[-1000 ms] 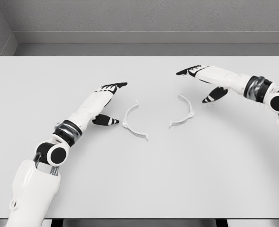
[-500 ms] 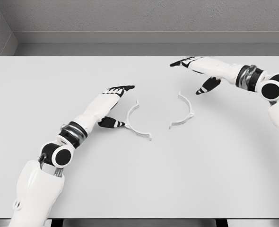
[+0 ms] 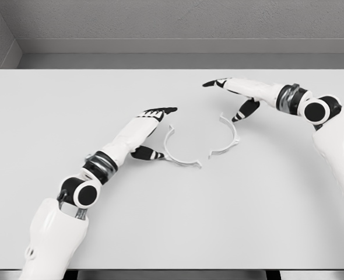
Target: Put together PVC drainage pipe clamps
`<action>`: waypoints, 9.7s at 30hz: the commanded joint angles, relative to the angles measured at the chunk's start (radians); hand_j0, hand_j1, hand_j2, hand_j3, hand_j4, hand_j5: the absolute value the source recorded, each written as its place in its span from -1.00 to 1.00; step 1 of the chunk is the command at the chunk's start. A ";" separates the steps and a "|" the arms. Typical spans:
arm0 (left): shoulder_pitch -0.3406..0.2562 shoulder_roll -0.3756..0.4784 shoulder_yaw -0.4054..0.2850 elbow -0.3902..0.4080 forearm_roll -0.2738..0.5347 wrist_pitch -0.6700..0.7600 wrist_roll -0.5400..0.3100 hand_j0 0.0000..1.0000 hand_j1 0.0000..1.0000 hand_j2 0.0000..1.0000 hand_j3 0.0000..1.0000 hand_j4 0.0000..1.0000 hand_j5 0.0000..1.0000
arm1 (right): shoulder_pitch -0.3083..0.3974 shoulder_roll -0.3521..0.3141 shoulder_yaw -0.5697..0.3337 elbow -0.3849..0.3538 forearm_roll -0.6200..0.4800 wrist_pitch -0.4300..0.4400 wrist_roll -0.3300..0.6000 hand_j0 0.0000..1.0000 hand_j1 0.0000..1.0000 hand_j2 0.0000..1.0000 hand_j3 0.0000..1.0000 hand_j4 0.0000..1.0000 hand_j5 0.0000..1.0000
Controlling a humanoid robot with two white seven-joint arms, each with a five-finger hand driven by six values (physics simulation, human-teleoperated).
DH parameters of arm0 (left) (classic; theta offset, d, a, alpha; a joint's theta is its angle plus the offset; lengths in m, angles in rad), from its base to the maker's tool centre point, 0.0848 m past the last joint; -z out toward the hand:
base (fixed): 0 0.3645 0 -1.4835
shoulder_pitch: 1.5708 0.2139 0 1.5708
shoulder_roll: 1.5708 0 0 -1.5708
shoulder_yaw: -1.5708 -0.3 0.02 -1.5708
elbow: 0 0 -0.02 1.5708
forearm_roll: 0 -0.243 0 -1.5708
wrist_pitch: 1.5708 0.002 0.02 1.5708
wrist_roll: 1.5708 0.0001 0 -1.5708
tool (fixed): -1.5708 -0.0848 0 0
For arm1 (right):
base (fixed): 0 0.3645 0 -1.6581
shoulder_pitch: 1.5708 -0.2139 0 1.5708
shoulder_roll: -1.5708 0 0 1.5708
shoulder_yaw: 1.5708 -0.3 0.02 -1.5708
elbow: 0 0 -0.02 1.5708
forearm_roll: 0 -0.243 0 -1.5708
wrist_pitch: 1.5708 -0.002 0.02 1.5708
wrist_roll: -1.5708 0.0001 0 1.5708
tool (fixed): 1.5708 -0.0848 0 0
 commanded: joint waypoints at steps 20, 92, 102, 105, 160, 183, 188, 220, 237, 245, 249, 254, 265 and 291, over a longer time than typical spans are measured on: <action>-0.012 -0.049 -0.011 0.007 -0.001 0.006 0.001 1.00 1.00 1.00 1.00 1.00 1.00 | -0.018 -0.019 0.022 0.038 -0.006 0.035 -0.001 1.00 1.00 1.00 1.00 1.00 1.00; -0.043 -0.060 -0.001 0.075 0.001 0.022 0.001 1.00 1.00 1.00 1.00 1.00 1.00 | -0.014 0.013 0.064 0.009 -0.014 0.035 0.001 1.00 1.00 1.00 1.00 1.00 1.00; -0.046 -0.060 -0.001 0.081 -0.001 0.024 0.001 1.00 1.00 1.00 1.00 1.00 1.00 | -0.012 0.019 0.065 -0.006 -0.016 0.035 0.001 1.00 1.00 1.00 1.00 1.00 1.00; -0.048 -0.060 -0.001 0.082 -0.001 0.024 0.001 1.00 1.00 1.00 1.00 1.00 1.00 | -0.011 0.021 0.065 -0.012 -0.014 0.035 0.001 1.00 1.00 1.00 1.00 1.00 1.00; -0.117 -0.060 -0.019 0.173 -0.014 0.022 0.001 1.00 1.00 1.00 1.00 1.00 1.00 | -0.006 -0.093 0.045 -0.074 -0.017 0.035 0.001 1.00 1.00 1.00 1.00 1.00 1.00; -0.107 -0.060 -0.022 0.139 -0.001 0.024 0.001 1.00 1.00 1.00 1.00 1.00 1.00 | -0.005 -0.124 0.065 -0.078 -0.022 0.032 -0.001 1.00 1.00 1.00 1.00 1.00 1.00; -0.106 -0.060 -0.013 0.138 0.001 0.022 0.001 1.00 1.00 1.00 1.00 1.00 1.00 | -0.005 -0.124 0.067 -0.078 -0.022 0.032 0.001 1.00 1.00 1.00 1.00 1.00 1.00; -0.063 -0.060 -0.018 0.101 0.016 0.021 -0.004 1.00 1.00 1.00 1.00 1.00 1.00 | 0.002 -0.180 0.068 -0.126 -0.023 0.034 0.003 1.00 1.00 1.00 1.00 1.00 1.00; -0.092 -0.060 -0.051 0.144 0.016 0.021 -0.003 1.00 1.00 1.00 1.00 1.00 1.00 | 0.015 -0.191 0.067 -0.156 -0.023 0.032 0.003 1.00 1.00 1.00 1.00 1.00 1.00; -0.112 -0.060 -0.054 0.164 0.015 0.021 -0.003 1.00 1.00 1.00 1.00 1.00 1.00 | 0.018 -0.194 0.067 -0.169 -0.023 0.032 0.003 1.00 1.00 1.00 1.00 1.00 1.00; -0.112 -0.060 -0.054 0.171 0.015 0.021 -0.003 1.00 1.00 1.00 1.00 1.00 1.00 | 0.018 -0.194 0.067 -0.170 -0.023 0.032 0.003 1.00 1.00 1.00 1.00 1.00 1.00; -0.124 -0.060 -0.054 0.184 0.016 0.021 -0.003 1.00 1.00 1.00 1.00 1.00 1.00 | 0.018 -0.196 0.065 -0.170 -0.023 0.032 0.003 1.00 1.00 1.00 1.00 1.00 1.00; -0.135 -0.060 -0.071 0.184 0.016 0.021 -0.003 1.00 1.00 1.00 1.00 1.00 1.00 | 0.018 -0.196 0.067 -0.170 -0.025 0.032 0.003 1.00 1.00 1.00 1.00 1.00 1.00; -0.161 -0.060 -0.091 0.208 0.013 0.021 -0.003 1.00 1.00 1.00 1.00 1.00 1.00 | 0.018 -0.196 0.067 -0.170 -0.025 0.032 0.003 1.00 1.00 1.00 1.00 1.00 1.00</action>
